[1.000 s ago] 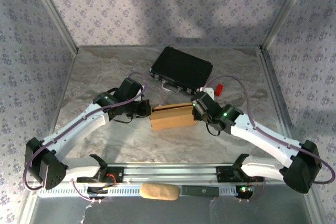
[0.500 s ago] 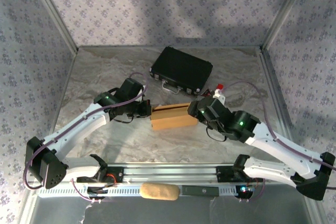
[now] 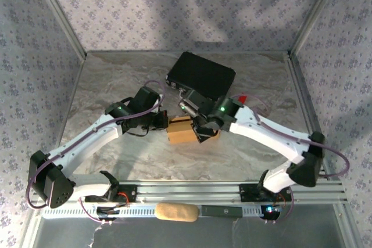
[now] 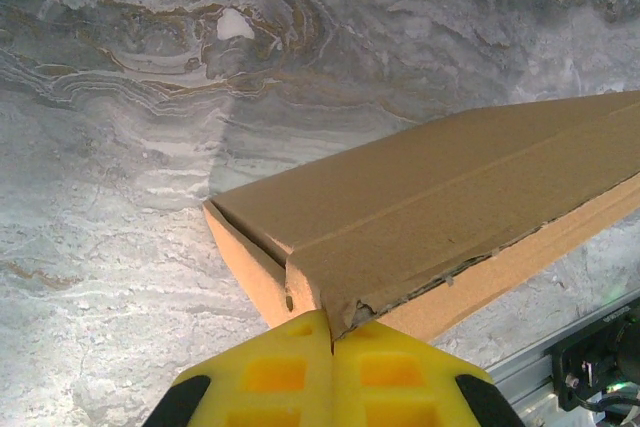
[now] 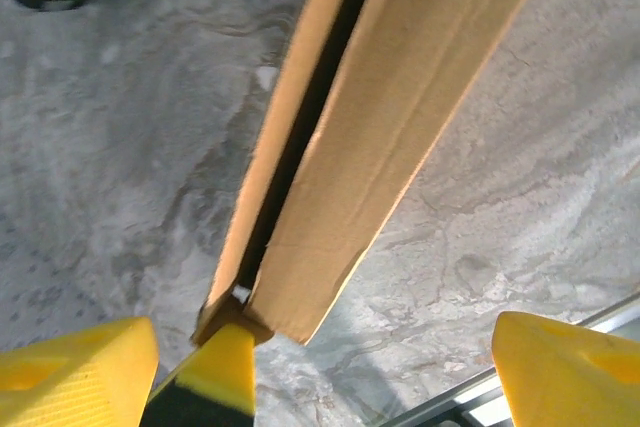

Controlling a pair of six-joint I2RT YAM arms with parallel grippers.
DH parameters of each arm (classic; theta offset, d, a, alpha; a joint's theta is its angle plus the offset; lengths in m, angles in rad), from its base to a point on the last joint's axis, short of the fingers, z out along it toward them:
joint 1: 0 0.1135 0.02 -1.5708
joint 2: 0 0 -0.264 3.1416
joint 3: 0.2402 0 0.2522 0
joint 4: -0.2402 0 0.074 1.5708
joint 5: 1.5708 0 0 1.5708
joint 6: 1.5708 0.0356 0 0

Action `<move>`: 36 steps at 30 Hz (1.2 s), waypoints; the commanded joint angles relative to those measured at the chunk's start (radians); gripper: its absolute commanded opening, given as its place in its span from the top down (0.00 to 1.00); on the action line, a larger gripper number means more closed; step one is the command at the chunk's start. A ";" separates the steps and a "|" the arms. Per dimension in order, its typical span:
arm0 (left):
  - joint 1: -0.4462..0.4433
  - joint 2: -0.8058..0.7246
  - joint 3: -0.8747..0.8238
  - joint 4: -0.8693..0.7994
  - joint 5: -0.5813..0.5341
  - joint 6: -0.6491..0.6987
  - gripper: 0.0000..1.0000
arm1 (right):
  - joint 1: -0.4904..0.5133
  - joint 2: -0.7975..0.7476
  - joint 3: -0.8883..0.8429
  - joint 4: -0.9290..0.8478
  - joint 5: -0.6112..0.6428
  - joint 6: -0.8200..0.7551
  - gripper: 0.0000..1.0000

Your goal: Fold the paper box

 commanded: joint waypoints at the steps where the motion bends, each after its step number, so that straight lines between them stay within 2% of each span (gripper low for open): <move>1: -0.014 0.010 0.005 -0.030 -0.016 0.005 1.00 | -0.019 0.057 0.034 -0.073 -0.092 0.144 0.11; 6: -0.018 0.010 0.002 -0.028 -0.018 0.006 1.00 | -0.030 0.144 0.106 -0.101 -0.128 0.167 0.10; 15: -0.020 0.011 0.005 -0.030 -0.021 0.012 1.00 | -0.057 0.234 0.099 -0.039 -0.168 0.202 0.10; 21: -0.023 0.015 0.007 -0.032 -0.021 0.012 1.00 | -0.055 0.219 0.085 -0.042 -0.108 0.207 0.14; 26: -0.022 0.018 0.008 -0.032 -0.023 0.012 1.00 | -0.009 0.133 0.095 -0.076 0.075 0.211 0.13; 28: -0.024 0.022 0.010 -0.033 -0.025 0.012 1.00 | 0.003 0.117 0.115 -0.099 0.105 0.211 0.11; 36: -0.028 0.031 0.018 -0.033 -0.026 0.011 1.00 | 0.002 0.118 0.100 -0.093 0.055 0.205 0.04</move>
